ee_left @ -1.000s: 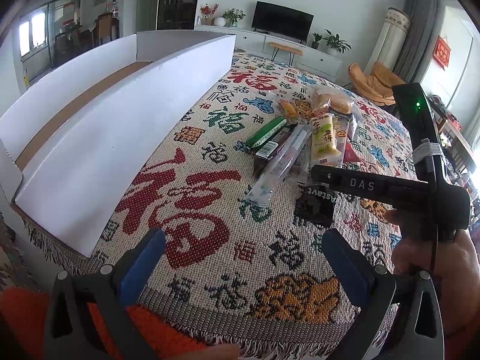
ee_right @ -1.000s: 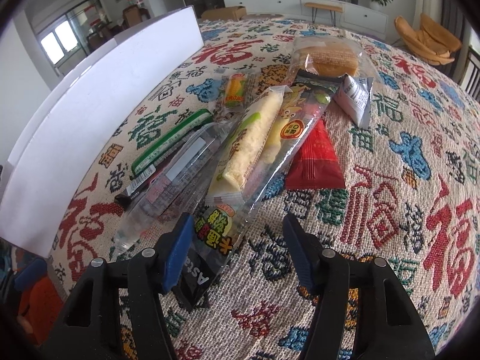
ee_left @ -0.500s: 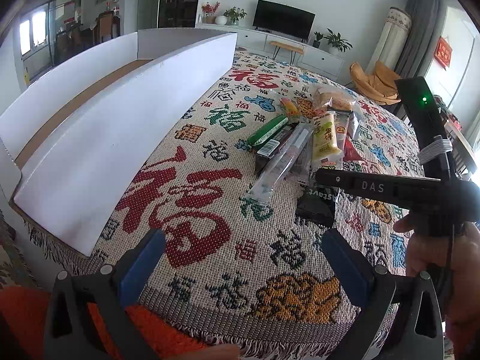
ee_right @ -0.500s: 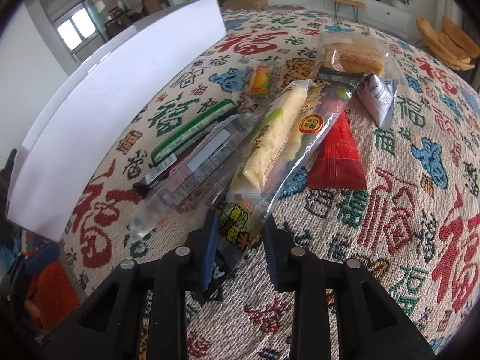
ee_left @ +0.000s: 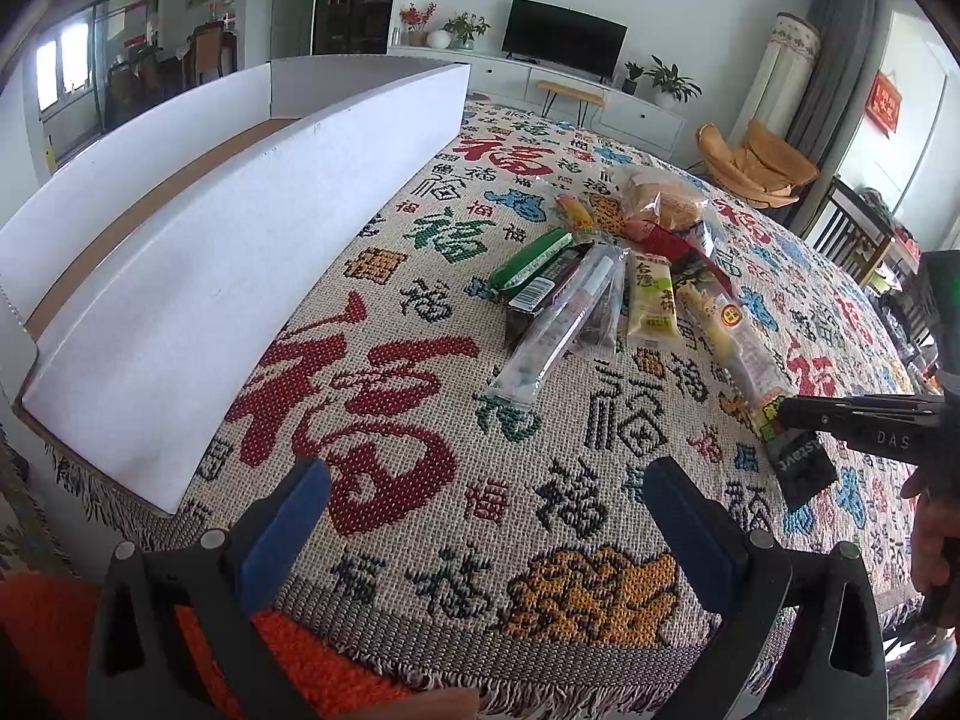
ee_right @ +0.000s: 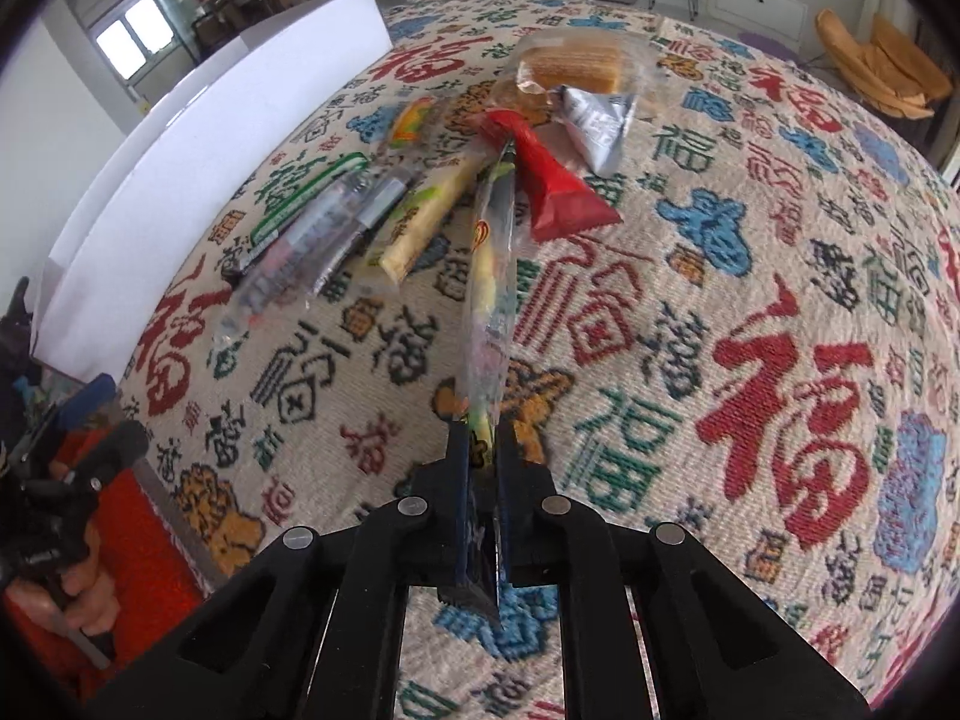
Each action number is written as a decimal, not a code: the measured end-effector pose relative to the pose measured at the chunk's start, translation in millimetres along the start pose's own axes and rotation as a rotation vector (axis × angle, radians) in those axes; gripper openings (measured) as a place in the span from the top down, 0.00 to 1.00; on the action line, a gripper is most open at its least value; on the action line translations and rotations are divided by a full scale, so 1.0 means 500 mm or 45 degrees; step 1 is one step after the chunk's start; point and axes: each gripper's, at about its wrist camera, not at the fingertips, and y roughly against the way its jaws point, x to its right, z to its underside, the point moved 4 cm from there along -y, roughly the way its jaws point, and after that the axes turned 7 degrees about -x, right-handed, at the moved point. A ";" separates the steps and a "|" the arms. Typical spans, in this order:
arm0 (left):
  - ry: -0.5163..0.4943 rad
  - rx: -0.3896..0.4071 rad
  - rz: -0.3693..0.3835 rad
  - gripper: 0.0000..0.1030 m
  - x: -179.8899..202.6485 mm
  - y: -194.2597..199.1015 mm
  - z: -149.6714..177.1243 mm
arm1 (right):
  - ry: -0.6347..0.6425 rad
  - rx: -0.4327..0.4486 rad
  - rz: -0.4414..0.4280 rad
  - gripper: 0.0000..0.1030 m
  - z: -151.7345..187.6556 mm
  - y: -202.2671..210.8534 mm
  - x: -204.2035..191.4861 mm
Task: Organize snacks
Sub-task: 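Lift the Astavo snack with the right tool while the left tool grasps the clear tube snack, then carry both snacks over the white box and open both tools to drop them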
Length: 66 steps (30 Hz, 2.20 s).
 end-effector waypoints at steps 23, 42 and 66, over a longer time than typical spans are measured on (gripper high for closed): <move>-0.034 -0.081 0.120 0.00 0.012 -0.019 -0.003 | 0.005 0.095 0.259 0.81 0.057 0.019 0.101; -0.367 -0.300 -0.089 0.00 0.079 -0.200 -0.115 | -0.199 0.347 0.213 0.50 0.105 0.018 0.204; -0.545 -0.414 0.158 0.28 0.081 -0.071 -0.012 | -0.261 0.194 0.032 0.48 0.119 0.051 0.239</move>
